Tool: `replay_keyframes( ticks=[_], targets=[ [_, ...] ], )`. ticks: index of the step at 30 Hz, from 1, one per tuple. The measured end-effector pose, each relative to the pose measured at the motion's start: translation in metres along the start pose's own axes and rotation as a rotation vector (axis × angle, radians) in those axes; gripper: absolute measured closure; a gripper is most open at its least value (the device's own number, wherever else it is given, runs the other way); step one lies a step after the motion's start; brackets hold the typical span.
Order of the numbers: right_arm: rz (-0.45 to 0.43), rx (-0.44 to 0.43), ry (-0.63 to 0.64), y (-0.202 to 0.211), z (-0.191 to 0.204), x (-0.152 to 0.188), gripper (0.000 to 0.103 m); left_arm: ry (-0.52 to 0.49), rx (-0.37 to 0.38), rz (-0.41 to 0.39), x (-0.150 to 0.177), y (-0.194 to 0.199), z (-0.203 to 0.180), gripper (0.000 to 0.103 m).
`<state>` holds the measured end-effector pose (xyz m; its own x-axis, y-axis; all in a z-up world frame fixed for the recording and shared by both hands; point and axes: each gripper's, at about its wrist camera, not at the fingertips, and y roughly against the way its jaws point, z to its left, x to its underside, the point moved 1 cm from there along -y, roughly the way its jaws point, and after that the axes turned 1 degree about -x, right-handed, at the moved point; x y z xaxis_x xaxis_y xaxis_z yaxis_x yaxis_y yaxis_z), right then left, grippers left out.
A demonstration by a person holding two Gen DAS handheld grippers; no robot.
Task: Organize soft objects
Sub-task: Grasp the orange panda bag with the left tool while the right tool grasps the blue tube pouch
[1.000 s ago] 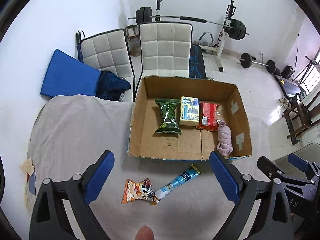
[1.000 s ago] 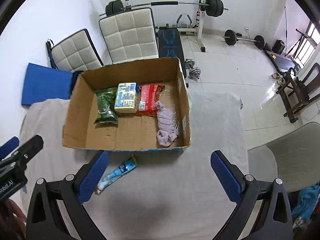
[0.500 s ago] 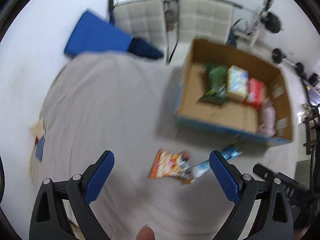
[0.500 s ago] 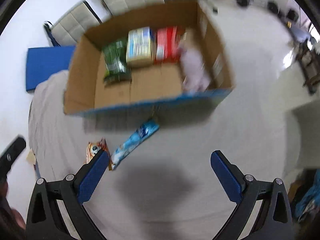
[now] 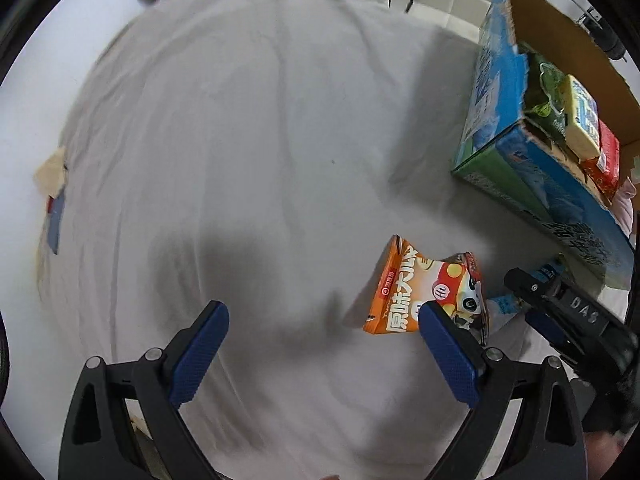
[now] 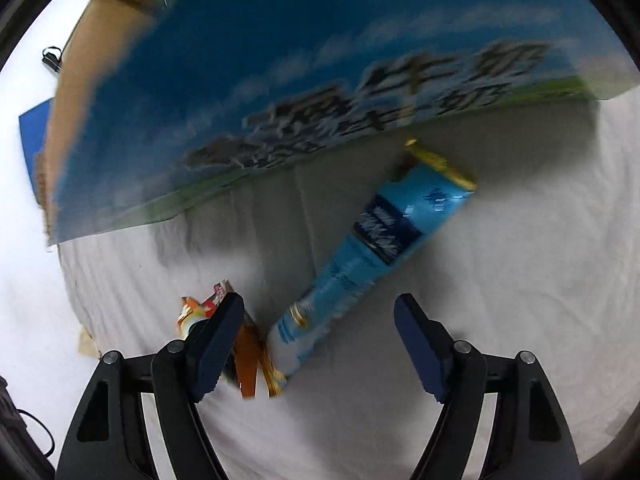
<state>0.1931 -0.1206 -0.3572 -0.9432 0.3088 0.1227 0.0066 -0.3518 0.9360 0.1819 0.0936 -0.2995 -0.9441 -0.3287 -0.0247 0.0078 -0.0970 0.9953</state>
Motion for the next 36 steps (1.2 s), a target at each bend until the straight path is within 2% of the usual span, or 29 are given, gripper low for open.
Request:
replay_keyframes(
  ticks=[2,3,4,7,12,15,21,25,26,27,28,29,30,33,36],
  targets=[
    [-0.011,0.037,0.017,-0.002,0.000,0.003,0.049,-0.001,0.030,0.024,-0.002,-0.006,-0.001,0.006],
    [-0.002,0.047,0.031,-0.003,-0.001,0.006,0.064,-0.005,0.051,0.038,-0.002,-0.009,-0.005,0.006],
    [0.012,0.060,0.049,-0.004,-0.002,0.008,0.074,-0.014,0.066,0.049,-0.002,-0.012,-0.009,0.006],
    [0.061,0.104,0.103,-0.001,-0.015,0.020,0.084,-0.070,0.075,0.090,0.000,-0.024,-0.029,0.006],
    [0.095,0.200,0.182,0.012,-0.050,0.043,0.085,-0.166,0.057,0.157,0.005,-0.047,-0.063,0.006],
    [0.097,0.230,0.197,0.015,-0.067,0.051,0.085,-0.158,0.106,0.184,0.004,-0.055,-0.071,0.004],
    [0.117,0.172,0.134,0.011,-0.084,0.055,0.081,-0.162,0.156,0.254,0.004,-0.072,-0.089,0.004],
    [0.120,0.165,0.106,0.012,-0.096,0.051,0.079,-0.130,0.171,0.225,0.009,-0.074,-0.089,0.006],
    [0.119,0.166,0.103,0.012,-0.095,0.050,0.079,-0.129,0.174,0.224,0.011,-0.073,-0.089,0.013],
    [0.117,0.167,0.098,0.012,-0.096,0.050,0.079,-0.135,0.181,0.222,0.014,-0.074,-0.087,0.028],
    [0.115,0.166,0.094,0.012,-0.097,0.052,0.079,-0.141,0.186,0.224,0.017,-0.074,-0.084,0.037],
    [0.114,0.165,0.094,0.013,-0.099,0.048,0.079,-0.151,0.187,0.227,0.021,-0.073,-0.085,0.051],
    [0.114,0.167,0.096,0.013,-0.097,0.044,0.079,-0.162,0.183,0.224,0.025,-0.070,-0.086,0.057],
    [0.109,0.187,0.111,0.016,-0.092,0.050,0.080,-0.215,0.118,0.171,0.038,-0.061,-0.096,0.061],
    [0.099,0.209,0.136,0.020,-0.088,0.044,0.083,-0.237,0.094,0.137,0.050,-0.054,-0.100,0.063]
  ],
)
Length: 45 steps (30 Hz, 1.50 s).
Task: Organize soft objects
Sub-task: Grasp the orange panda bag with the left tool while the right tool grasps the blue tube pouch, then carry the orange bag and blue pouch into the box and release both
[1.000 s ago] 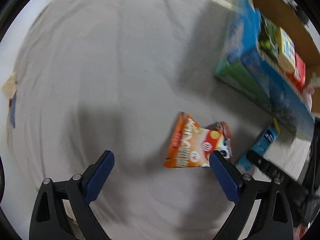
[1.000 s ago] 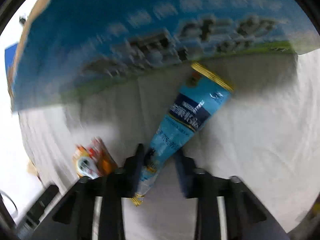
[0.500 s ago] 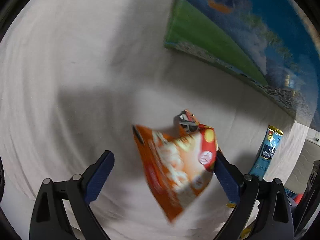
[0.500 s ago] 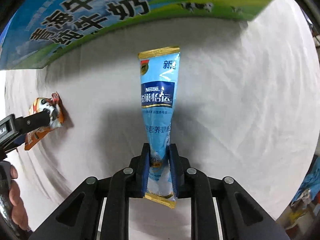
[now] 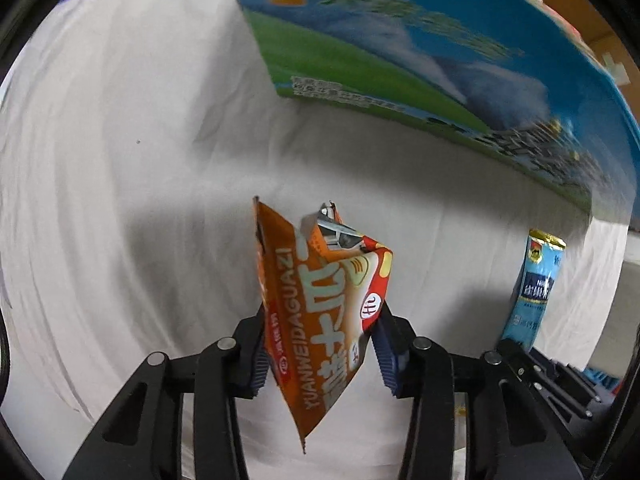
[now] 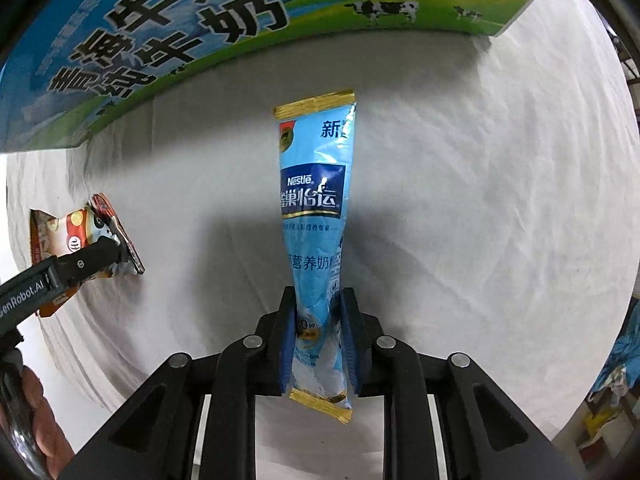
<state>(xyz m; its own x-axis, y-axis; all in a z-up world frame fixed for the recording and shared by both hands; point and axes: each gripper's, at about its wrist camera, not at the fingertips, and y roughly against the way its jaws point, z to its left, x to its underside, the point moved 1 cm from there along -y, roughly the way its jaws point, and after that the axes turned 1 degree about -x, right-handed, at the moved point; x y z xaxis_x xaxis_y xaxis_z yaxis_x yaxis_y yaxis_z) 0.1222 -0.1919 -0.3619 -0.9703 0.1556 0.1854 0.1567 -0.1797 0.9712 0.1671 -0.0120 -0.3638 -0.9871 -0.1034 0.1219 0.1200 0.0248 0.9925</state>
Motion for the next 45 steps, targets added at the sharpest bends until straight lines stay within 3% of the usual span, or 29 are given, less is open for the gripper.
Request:
replay_keyframes(
  ticks=[5,18,28,36,41,45],
  targets=[
    [-0.004,0.005,0.022,0.003,0.019,0.004,0.088,-0.036,-0.050,-0.067,0.029,0.017,-0.012,0.064],
    [-0.139,-0.044,0.130,0.092,0.029,0.023,0.089,-0.123,-0.020,-0.224,0.070,0.102,-0.055,0.064],
    [-0.238,-0.091,0.155,0.165,0.027,0.033,0.089,-0.168,0.032,-0.312,0.055,0.192,-0.060,0.064],
    [-0.295,-0.149,0.167,0.207,0.018,0.028,0.089,-0.174,0.076,-0.388,0.032,0.215,-0.069,0.064],
    [-0.348,-0.167,0.175,0.238,0.023,0.013,0.089,-0.147,0.120,-0.407,-0.004,0.231,-0.069,0.064],
    [-0.397,-0.193,0.128,0.258,0.028,-0.020,0.089,-0.105,0.133,-0.408,-0.044,0.234,-0.062,0.064]
  ],
)
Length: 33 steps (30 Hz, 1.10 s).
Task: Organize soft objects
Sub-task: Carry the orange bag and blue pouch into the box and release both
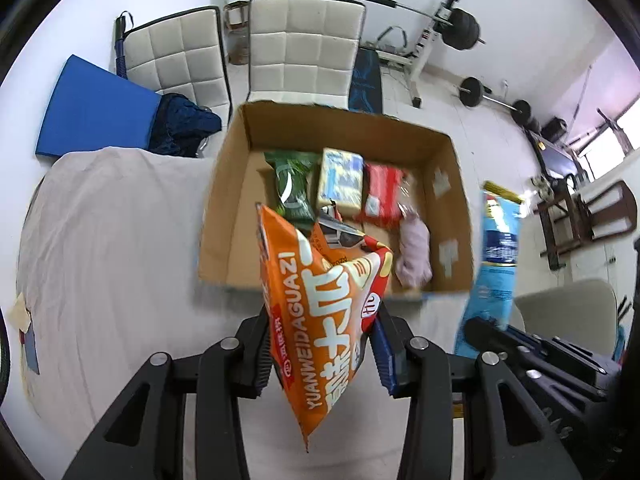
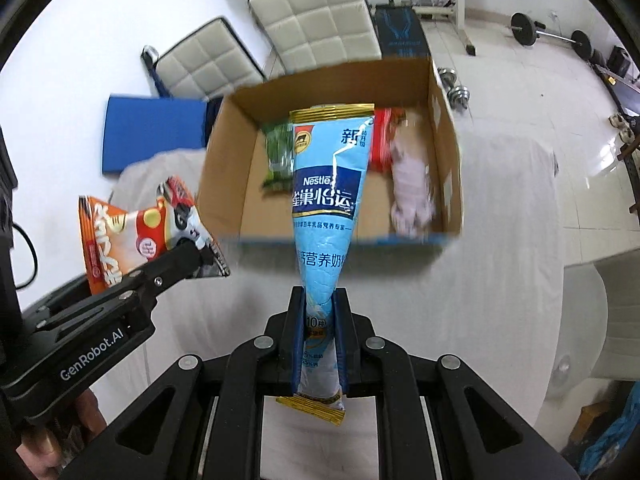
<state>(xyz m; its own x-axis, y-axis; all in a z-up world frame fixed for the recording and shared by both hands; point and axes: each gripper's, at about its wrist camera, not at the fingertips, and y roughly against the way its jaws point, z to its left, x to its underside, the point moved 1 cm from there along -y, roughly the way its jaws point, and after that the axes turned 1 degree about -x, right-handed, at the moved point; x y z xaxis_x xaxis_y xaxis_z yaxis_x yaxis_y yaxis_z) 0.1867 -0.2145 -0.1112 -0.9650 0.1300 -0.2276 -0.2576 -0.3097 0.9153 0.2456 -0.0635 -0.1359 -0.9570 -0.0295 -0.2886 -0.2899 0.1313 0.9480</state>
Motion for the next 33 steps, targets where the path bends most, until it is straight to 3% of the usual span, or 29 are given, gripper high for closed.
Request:
replay_keyframes(
  ticks=[6,12,15,18,25,33],
  targets=[
    [-0.033,-0.049,-0.162,-0.025,-0.014,-0.049,0.089,0.075,0.005,0.064,-0.046,-0.036,0.026,0.064],
    [-0.019,-0.069,-0.348,-0.079,-0.040,-0.081,0.089,0.186,0.077,0.175,-0.072,-0.089,0.051,0.064],
    [-0.038,-0.047,-0.397,-0.102,-0.048,-0.089,0.089,0.228,0.134,0.241,-0.074,-0.117,0.057,0.064],
    [-0.028,-0.038,-0.423,-0.124,-0.052,-0.092,0.089,0.242,0.145,0.287,-0.071,-0.140,0.060,0.064],
    [0.048,-0.024,-0.433,-0.168,-0.056,-0.096,0.089,0.249,0.131,0.375,-0.051,-0.181,0.061,0.064],
    [0.150,-0.016,-0.439,-0.209,-0.060,-0.090,0.087,0.251,0.077,0.414,-0.044,-0.191,0.063,0.062]
  ],
)
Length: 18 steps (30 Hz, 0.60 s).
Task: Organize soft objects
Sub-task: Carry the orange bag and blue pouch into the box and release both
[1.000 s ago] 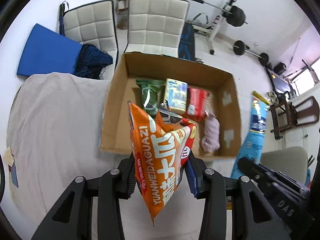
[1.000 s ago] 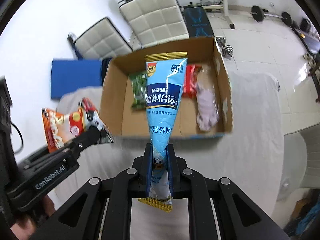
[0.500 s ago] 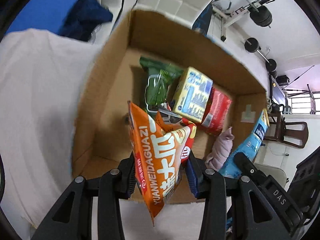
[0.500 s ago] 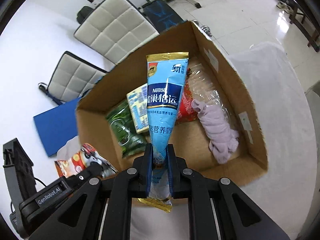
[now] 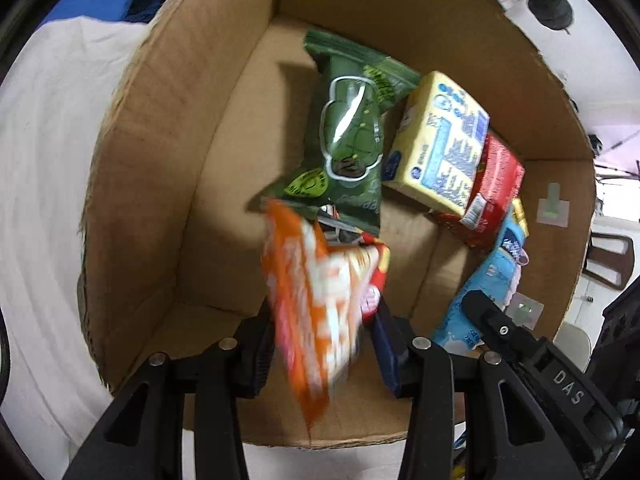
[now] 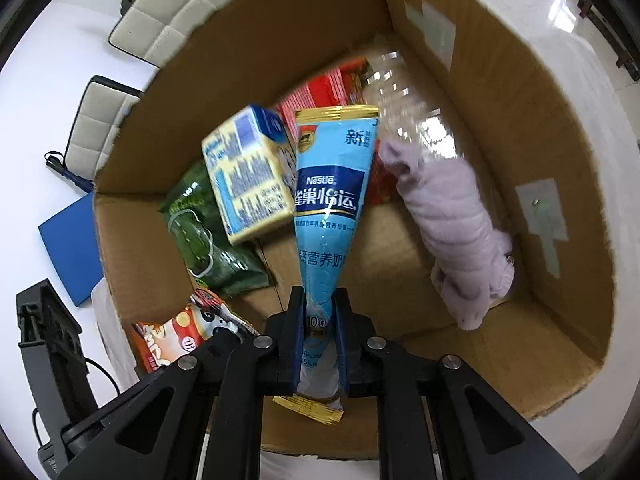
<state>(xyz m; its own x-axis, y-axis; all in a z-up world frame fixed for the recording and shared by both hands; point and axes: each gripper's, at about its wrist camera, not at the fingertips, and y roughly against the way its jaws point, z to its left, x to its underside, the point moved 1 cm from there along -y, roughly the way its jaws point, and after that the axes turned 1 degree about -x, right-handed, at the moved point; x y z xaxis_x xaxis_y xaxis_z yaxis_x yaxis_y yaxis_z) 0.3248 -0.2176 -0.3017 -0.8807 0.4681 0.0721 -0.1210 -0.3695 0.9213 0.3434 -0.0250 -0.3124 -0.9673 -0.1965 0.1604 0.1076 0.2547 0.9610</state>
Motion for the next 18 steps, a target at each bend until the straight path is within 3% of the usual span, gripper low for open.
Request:
replay_keyframes(
  ticks=[2,4,5,8,10,13,15,18],
  targets=[
    [0.015,-0.002,0.007,-0.005,0.001,-0.001,0.086,0.000,-0.009,-0.013,0.001,0.002,0.000,0.061],
    [0.026,0.005,0.019,-0.008,0.005,0.000,0.078,-0.010,-0.019,-0.029,0.004,0.006,0.000,0.058],
    [0.020,0.017,0.029,-0.007,0.007,0.002,0.076,-0.016,-0.027,-0.039,0.005,0.008,-0.001,0.052],
    [0.012,0.035,0.047,-0.005,0.012,0.003,0.056,-0.009,-0.015,-0.061,0.007,0.017,0.001,0.033],
    [-0.001,0.028,0.057,-0.002,0.016,0.002,0.036,-0.010,-0.015,-0.085,0.009,0.024,0.001,0.030],
    [-0.031,0.059,0.096,0.008,0.017,0.002,0.020,-0.023,-0.047,-0.118,0.013,0.034,0.001,0.020],
    [-0.049,0.080,0.116,0.014,0.020,0.002,0.012,-0.036,-0.073,-0.140,0.010,0.041,0.001,0.011],
    [-0.079,0.137,0.173,0.025,0.019,0.003,0.004,-0.058,-0.107,-0.172,0.009,0.049,0.000,0.005]
  ],
)
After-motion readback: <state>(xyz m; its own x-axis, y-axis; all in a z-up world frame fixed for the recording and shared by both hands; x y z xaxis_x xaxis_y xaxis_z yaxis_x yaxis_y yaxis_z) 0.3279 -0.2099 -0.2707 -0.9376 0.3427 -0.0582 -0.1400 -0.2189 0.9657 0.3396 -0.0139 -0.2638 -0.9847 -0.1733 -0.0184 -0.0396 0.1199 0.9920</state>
